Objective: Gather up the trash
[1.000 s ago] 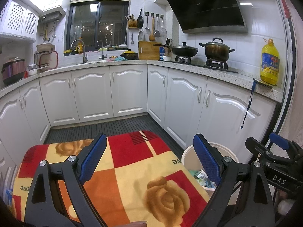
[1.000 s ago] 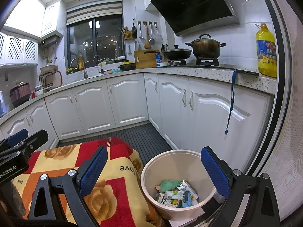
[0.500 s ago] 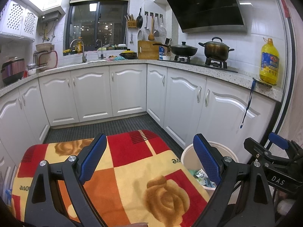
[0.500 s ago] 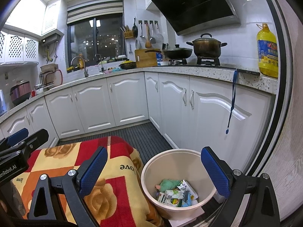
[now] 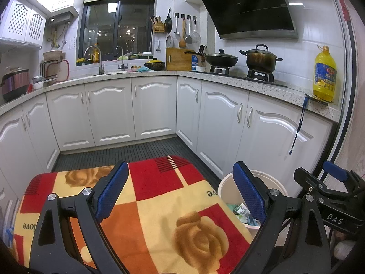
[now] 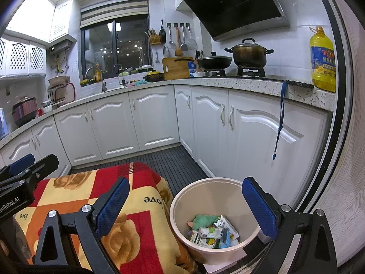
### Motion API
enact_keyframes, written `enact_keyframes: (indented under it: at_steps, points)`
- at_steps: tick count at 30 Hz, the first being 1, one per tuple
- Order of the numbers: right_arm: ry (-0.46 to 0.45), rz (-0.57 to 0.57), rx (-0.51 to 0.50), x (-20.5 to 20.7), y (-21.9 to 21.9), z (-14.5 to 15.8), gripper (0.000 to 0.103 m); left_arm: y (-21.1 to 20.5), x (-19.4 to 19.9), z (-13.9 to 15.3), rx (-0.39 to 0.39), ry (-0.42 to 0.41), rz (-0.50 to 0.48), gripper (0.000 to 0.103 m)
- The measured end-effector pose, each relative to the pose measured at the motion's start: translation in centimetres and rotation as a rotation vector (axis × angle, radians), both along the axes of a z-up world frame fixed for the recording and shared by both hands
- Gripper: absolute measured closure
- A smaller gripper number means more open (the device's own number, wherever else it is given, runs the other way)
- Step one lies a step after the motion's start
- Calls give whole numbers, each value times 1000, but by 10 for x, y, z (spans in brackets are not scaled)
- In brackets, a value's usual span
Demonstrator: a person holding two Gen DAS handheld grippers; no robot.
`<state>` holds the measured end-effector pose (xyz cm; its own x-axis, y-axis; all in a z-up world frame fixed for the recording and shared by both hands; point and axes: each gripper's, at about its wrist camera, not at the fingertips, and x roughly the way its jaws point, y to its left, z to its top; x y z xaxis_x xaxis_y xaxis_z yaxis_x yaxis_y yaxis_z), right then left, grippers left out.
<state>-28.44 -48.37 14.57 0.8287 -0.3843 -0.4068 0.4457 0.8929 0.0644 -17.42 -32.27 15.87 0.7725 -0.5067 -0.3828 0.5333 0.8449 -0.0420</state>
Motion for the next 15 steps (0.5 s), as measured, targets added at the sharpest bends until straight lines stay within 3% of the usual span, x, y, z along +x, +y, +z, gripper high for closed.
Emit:
enact_keyframes:
  at_steps: [15]
  points:
    - [18,6,11,5,-7,-8,5,-5,9,-9,5,41,-36,10]
